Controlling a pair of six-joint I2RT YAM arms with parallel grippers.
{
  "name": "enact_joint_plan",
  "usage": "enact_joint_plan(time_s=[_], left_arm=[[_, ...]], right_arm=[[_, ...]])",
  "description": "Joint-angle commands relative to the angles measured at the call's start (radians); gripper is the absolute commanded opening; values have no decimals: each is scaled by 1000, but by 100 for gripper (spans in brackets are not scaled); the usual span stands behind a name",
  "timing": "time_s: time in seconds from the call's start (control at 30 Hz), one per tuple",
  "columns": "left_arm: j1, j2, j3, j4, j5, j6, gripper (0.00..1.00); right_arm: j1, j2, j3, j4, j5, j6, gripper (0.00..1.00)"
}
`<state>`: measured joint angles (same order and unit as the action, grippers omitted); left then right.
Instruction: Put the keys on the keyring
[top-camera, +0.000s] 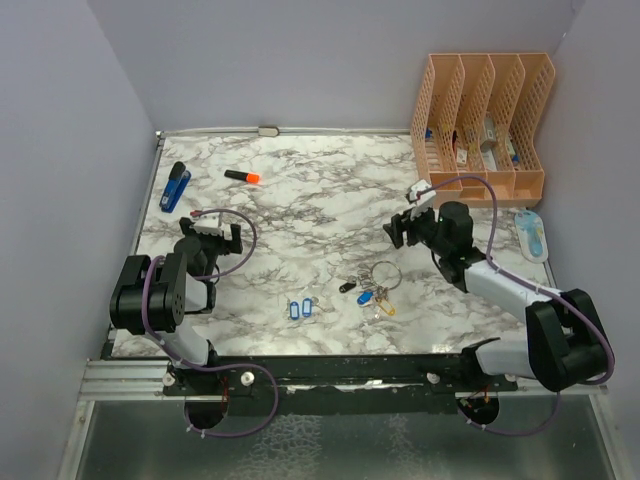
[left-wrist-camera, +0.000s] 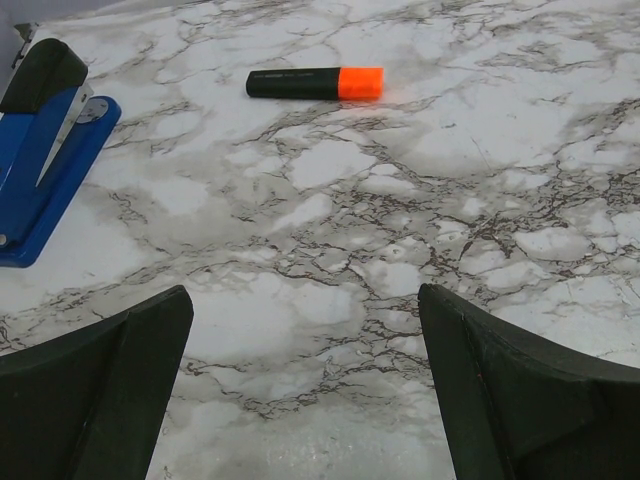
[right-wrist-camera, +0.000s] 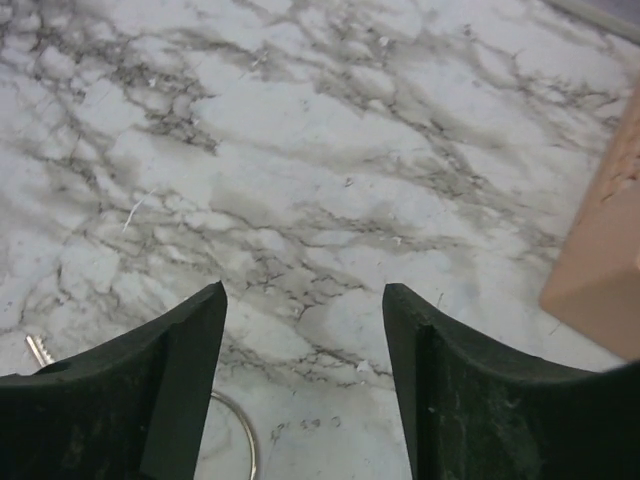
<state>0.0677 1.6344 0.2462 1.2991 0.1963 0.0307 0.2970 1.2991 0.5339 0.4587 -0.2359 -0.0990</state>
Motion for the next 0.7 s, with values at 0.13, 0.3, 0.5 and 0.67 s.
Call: enact_joint_plan(time_s=[0.13, 0.3, 0.5, 0.67], left_arm=[[-5, -26, 1, 5, 11, 0, 99], [-4, -225, 86, -289, 50, 10, 99], [-3, -357, 307, -820, 485, 210, 95], [-96, -337, 406, -1140, 760, 462, 86]], right_arm=[[42, 12, 142, -361, -81, -88, 54], [45, -6, 143, -363, -76, -83, 55], [78, 12, 139, -376, -54, -107, 56], [100, 29, 141, -398, -29, -110, 56]])
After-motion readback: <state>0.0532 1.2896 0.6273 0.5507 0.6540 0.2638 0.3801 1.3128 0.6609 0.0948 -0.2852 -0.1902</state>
